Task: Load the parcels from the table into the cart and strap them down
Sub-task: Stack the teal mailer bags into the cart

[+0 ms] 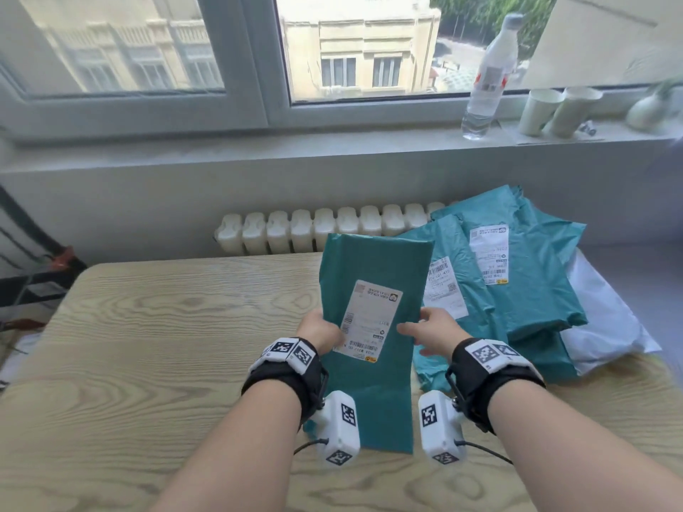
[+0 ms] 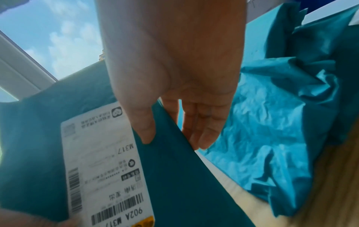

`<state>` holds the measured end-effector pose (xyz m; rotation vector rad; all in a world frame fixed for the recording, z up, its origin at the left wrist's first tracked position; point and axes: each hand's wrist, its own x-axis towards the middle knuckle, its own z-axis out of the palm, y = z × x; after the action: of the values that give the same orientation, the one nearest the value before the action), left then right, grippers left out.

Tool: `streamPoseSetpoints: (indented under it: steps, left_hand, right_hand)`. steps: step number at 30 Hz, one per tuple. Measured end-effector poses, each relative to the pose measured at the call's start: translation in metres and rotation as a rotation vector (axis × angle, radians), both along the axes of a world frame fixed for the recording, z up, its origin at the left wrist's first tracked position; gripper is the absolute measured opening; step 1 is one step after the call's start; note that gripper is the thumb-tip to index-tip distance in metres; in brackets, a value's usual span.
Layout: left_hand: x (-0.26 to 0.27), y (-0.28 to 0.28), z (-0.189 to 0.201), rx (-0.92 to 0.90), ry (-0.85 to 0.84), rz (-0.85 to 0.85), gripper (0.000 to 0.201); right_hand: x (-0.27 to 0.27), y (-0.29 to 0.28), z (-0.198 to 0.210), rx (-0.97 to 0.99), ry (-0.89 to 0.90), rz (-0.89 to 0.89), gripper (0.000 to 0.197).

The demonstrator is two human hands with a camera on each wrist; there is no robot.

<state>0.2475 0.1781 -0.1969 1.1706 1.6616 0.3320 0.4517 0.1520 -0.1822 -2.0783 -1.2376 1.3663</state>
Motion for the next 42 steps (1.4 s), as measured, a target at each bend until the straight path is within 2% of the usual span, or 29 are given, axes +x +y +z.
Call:
streamPoseSetpoints:
  steps: [6, 9, 14, 18, 20, 23, 27, 30, 39, 42]
  left_hand:
    - [-0.016, -0.014, 0.035, 0.109, -0.136, 0.124, 0.032]
    - [-0.034, -0.022, 0.051, 0.158, -0.131, 0.192, 0.033]
    - [-0.068, -0.032, 0.070, 0.207, -0.112, 0.265, 0.031]
    - [-0.099, -0.039, 0.084, 0.256, -0.081, 0.295, 0.013]
    - [-0.119, -0.044, 0.090, 0.271, -0.060, 0.313, 0.018]
    - [-0.153, -0.057, 0.095, 0.269, -0.015, 0.321, 0.030]
    - [-0.205, -0.085, 0.098, 0.241, 0.048, 0.342, 0.036]
    - [-0.247, -0.110, 0.100, 0.244, 0.064, 0.374, 0.040]
    - [-0.375, -0.186, 0.086, 0.276, 0.161, 0.516, 0.034]
    - [-0.415, -0.208, 0.080, 0.294, 0.157, 0.556, 0.031]
  right_hand:
    - [-0.019, 0.011, 0.026, 0.085, 0.163, -0.003, 0.006]
    - [-0.037, 0.015, 0.040, 0.117, 0.230, 0.031, 0.007]
    - [-0.074, 0.017, 0.058, 0.200, 0.228, 0.102, 0.035]
    - [-0.105, 0.021, 0.070, 0.281, 0.190, 0.121, 0.051]
    - [-0.124, 0.021, 0.077, 0.325, 0.171, 0.121, 0.056]
    - [-0.156, 0.017, 0.085, 0.380, 0.199, 0.112, 0.053]
    - [-0.207, -0.003, 0.086, 0.291, 0.362, 0.135, 0.047]
    - [-0.251, -0.021, 0.083, 0.264, 0.402, 0.159, 0.040]
    - [-0.385, -0.079, 0.067, 0.172, 0.461, 0.261, 0.021]
    - [-0.429, -0.099, 0.066, 0.150, 0.566, 0.237, 0.020]
